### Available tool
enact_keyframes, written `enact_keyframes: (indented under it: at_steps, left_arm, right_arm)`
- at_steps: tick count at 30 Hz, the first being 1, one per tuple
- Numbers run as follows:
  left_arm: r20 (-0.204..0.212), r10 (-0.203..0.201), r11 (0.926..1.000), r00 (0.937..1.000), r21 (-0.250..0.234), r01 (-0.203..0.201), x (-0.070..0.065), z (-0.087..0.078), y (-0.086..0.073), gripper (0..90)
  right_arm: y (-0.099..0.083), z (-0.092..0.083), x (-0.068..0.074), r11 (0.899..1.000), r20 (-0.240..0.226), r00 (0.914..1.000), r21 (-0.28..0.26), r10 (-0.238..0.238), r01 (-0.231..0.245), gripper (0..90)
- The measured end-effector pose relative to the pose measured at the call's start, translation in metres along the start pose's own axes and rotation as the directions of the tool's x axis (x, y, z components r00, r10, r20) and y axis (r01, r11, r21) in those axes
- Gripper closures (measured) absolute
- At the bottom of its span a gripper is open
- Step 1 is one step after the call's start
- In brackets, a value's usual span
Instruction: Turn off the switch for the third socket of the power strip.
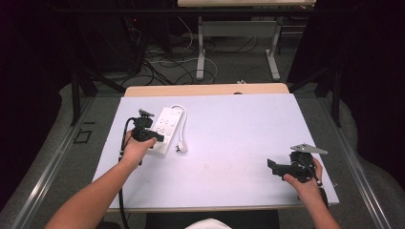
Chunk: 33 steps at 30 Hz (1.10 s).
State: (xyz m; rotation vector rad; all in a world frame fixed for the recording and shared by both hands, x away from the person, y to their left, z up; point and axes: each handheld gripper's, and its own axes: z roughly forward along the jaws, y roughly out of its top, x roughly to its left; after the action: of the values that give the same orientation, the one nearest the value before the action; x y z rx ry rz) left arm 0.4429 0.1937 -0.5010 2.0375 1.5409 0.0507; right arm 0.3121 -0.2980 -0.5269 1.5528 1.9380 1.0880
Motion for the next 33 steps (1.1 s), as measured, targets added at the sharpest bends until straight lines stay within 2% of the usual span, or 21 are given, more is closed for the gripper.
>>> enact_keyframes:
  at_steps: [6,7,11,19,33]
  left_arm:
    - [0.005,0.009,0.9999,0.9999,0.004,-0.009,-0.002,-0.007,0.003,85.6]
    - [-0.003,0.008,0.9999,1.0000,-0.013,-0.008,-0.003,-0.007,0.002,85.4]
    - [0.005,0.008,0.9999,1.0000,-0.011,-0.008,-0.002,-0.012,0.003,84.6]
    - [0.010,0.013,0.9992,0.9999,-0.038,-0.013,-0.004,-0.020,0.007,83.5]
    - [0.025,0.040,0.9973,0.9989,-0.063,-0.038,-0.007,-0.029,0.008,73.2]
  right_arm:
    - [0.000,0.000,0.000,1.000,0.000,1.0000,0.000,0.001,-0.001,0.0]
    - [0.000,0.000,0.000,1.000,0.000,1.0000,0.000,0.001,-0.001,0.0]
    - [0.000,0.000,0.000,1.000,0.000,1.0000,0.000,0.000,0.000,0.0]
    - [0.000,0.000,0.000,1.000,0.000,1.0000,0.000,-0.003,0.003,0.0]
    - [0.000,0.000,0.000,1.000,0.000,1.0000,0.000,-0.003,0.003,0.0]
